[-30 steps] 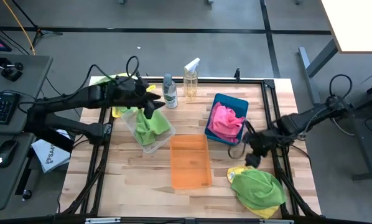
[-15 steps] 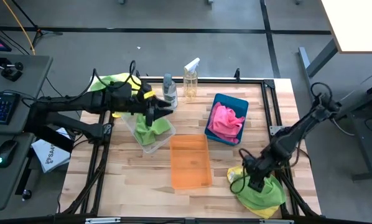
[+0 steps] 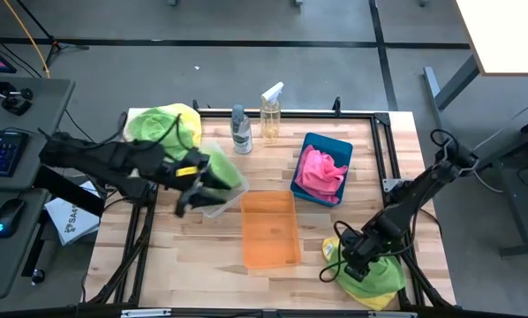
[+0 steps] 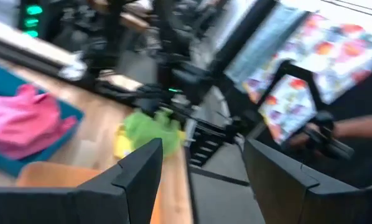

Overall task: Sort microfiber towel by color & place in baskets
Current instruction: Put the green microfiber towel into the transparent bin

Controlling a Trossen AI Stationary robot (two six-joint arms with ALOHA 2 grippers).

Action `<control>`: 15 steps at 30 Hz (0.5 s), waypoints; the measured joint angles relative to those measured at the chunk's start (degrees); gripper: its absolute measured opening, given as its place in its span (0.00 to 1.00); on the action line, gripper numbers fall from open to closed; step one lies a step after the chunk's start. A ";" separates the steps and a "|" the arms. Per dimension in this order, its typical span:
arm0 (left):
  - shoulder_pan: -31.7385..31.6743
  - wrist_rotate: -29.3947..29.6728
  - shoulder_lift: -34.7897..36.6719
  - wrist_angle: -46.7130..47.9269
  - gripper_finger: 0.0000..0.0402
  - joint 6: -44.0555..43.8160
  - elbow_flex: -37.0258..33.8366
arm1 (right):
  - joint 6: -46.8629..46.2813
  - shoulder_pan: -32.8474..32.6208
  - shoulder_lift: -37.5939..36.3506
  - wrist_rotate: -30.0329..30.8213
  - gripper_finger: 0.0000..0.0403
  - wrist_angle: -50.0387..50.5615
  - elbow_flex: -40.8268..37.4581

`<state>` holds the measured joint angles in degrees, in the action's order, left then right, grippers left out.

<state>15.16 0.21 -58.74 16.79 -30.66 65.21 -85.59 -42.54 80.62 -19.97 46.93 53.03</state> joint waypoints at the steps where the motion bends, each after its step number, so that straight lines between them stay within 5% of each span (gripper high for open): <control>1: 1.18 0.11 0.84 0.01 0.53 0.69 0.00 | -0.46 0.00 0.03 0.04 0.61 2.45 0.74; 6: 5.56 4.56 3.70 0.03 0.53 2.71 0.00 | -3.06 0.00 0.13 3.98 0.56 11.90 3.84; 15: 9.00 8.79 2.80 0.05 0.53 2.40 0.00 | -0.89 0.02 0.13 6.38 0.46 10.85 2.32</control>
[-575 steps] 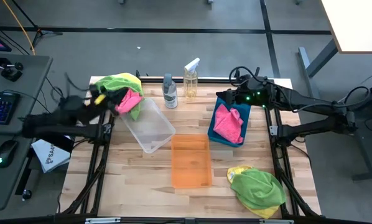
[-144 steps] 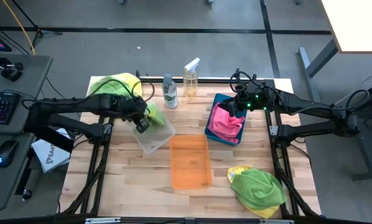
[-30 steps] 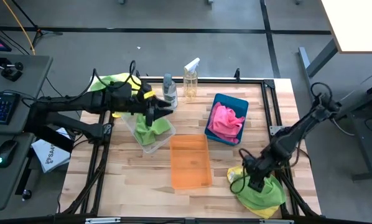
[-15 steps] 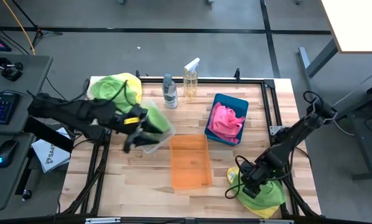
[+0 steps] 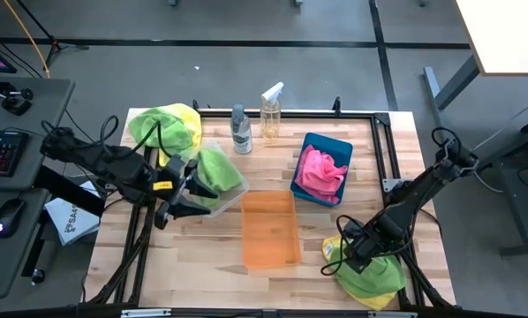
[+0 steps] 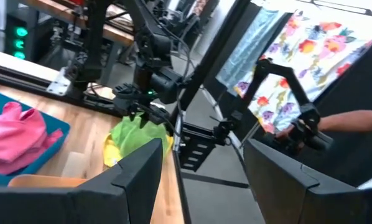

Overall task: Sort microfiber towel by color & place in baskets
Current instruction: Put the green microfiber towel into the transparent bin

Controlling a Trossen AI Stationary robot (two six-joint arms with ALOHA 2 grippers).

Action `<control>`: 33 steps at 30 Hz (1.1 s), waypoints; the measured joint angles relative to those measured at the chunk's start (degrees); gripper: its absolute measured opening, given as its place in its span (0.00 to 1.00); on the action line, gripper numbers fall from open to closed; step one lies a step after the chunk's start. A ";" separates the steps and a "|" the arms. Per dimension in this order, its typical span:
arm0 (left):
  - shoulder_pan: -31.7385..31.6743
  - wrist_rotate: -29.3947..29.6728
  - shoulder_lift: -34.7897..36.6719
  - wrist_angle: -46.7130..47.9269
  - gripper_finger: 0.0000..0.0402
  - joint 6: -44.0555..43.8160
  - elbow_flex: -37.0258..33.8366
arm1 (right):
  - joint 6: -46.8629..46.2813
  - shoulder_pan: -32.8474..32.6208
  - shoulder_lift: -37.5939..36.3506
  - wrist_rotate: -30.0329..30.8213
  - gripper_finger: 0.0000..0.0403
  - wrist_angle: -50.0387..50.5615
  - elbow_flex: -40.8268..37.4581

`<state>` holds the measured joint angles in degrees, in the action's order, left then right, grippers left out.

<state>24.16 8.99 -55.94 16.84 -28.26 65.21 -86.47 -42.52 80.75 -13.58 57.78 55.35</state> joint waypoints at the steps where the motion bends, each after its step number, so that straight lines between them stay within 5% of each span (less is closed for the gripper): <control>1: 0.11 1.00 -0.25 -0.01 0.53 0.01 0.00 | 0.41 0.00 0.00 0.16 0.46 0.23 -0.21; 25: 0.33 8.66 -2.40 -6.21 0.53 -1.65 0.00 | 1.42 -4.63 2.03 1.95 0.43 -4.33 -0.48; 33: 0.31 9.67 -2.38 -6.88 0.53 -1.17 0.00 | 0.38 -5.86 2.03 1.58 0.23 -5.62 -0.48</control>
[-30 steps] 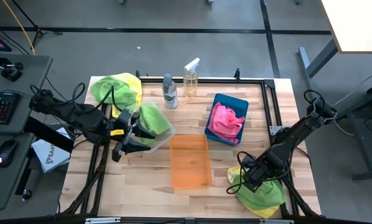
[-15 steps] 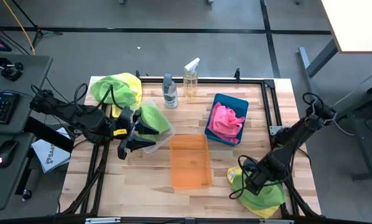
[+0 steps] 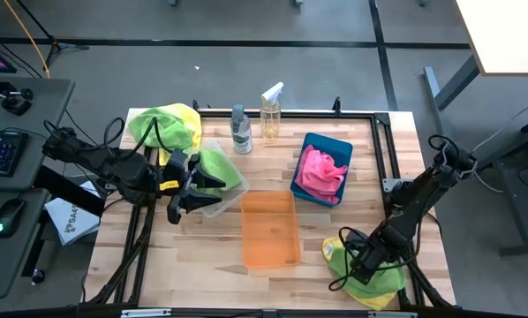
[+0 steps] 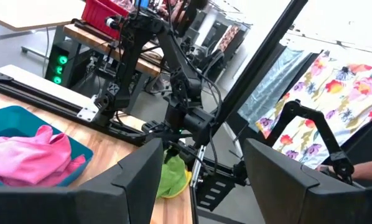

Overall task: Sort microfiber towel by color & place in baskets
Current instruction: Put the green microfiber towel into the transparent bin

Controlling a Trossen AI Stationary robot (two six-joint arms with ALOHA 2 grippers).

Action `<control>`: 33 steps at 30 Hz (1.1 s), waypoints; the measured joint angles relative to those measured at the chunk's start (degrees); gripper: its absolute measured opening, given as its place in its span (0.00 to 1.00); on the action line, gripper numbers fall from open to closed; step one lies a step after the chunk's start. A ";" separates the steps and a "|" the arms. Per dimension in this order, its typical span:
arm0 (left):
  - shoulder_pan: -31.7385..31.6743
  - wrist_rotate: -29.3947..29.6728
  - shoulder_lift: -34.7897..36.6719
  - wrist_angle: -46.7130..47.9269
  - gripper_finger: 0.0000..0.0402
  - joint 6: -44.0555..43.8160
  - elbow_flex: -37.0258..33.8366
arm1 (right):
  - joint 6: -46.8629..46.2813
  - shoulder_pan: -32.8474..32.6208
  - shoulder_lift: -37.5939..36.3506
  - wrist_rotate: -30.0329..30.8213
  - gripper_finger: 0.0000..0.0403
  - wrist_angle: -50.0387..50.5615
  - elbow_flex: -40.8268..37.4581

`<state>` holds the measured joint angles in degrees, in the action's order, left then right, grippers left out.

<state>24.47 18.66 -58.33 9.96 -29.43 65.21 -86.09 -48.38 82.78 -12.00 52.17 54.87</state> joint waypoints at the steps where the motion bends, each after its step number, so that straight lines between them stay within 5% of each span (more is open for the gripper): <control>1: -0.02 0.05 0.00 0.00 0.53 0.12 0.00 | 0.01 -0.16 0.00 -0.07 0.18 0.03 0.00; 4: -0.07 0.10 0.07 -0.32 0.53 1.00 0.00 | 0.06 -0.84 0.00 -0.36 0.03 0.28 0.77; 11: -0.09 0.32 1.42 -3.21 0.53 4.79 0.00 | 2.73 -1.18 0.00 5.37 0.01 11.38 13.11; 19: -0.11 4.22 4.71 -4.03 0.53 9.83 0.00 | 16.17 0.59 -0.07 31.86 0.00 23.00 40.07; 22: -0.13 5.22 5.58 -9.10 0.53 12.62 0.00 | 25.07 2.35 -0.07 42.30 0.00 20.30 46.19; 26: -0.13 5.20 5.88 -16.39 0.53 21.61 0.04 | 38.73 7.89 -0.07 47.32 0.00 11.92 48.60; 30: -0.13 5.20 5.89 -23.93 0.53 27.91 0.02 | 53.88 16.69 0.25 47.39 0.00 -4.79 45.61; 33: -0.12 5.17 6.32 -31.07 0.53 33.29 0.02 | 65.27 23.95 1.86 40.04 0.00 -21.68 43.24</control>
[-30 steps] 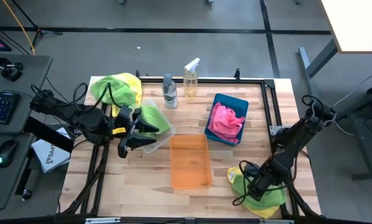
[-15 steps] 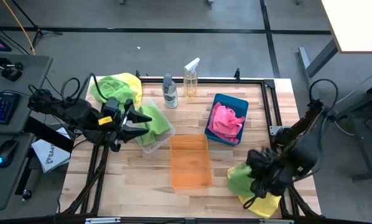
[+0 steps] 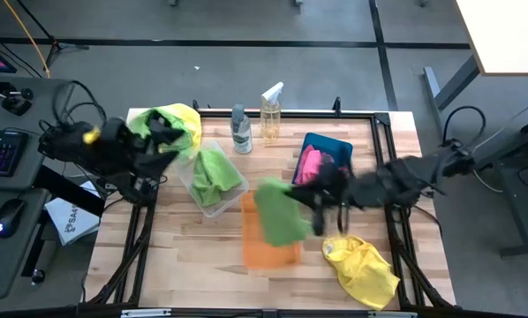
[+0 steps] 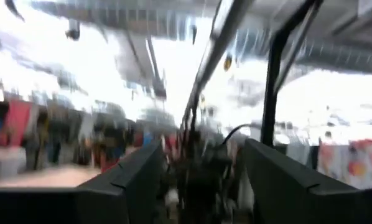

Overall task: Sort microfiber towel by color & place in baskets
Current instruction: Put the green microfiber towel into the transparent bin

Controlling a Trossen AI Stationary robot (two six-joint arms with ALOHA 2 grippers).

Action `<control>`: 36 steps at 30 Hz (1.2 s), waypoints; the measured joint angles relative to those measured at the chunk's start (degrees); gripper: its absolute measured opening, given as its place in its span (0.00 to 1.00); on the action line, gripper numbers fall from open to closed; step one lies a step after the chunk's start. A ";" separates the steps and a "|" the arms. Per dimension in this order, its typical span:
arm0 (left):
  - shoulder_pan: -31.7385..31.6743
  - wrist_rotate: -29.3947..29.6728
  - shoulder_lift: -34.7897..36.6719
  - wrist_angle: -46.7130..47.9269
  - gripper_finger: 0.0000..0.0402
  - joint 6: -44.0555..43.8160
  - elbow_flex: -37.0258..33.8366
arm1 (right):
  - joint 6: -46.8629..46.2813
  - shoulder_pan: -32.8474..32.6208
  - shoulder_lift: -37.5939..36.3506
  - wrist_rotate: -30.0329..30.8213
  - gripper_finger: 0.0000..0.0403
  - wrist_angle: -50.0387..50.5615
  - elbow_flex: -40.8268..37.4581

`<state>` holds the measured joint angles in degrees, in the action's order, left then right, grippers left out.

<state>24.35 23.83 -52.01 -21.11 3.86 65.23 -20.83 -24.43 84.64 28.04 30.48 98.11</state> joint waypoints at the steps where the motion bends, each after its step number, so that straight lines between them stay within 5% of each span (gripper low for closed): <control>1: -0.01 -0.10 0.26 -2.13 0.53 1.53 0.00 | 2.85 2.30 1.00 -3.51 0.00 -5.19 -0.05; 5: 0.01 -0.20 1.76 -7.26 0.53 4.61 0.00 | 8.91 9.90 4.91 -14.63 0.00 -25.17 -0.05; 11: 0.01 -0.24 3.82 -8.44 0.53 4.76 0.00 | 7.09 18.04 11.74 -21.43 0.00 -39.85 -0.05; 27: 0.01 -0.31 4.46 -8.17 0.53 4.80 0.00 | -6.62 26.83 33.67 -25.58 0.00 -60.56 -0.05; 36: 0.01 -0.33 4.48 -7.69 0.53 4.12 0.00 | -15.60 27.42 40.62 -30.13 0.00 -53.57 -0.07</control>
<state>24.36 23.51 -47.53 -28.80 7.98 65.23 -36.42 2.99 125.27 -2.09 -23.09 98.04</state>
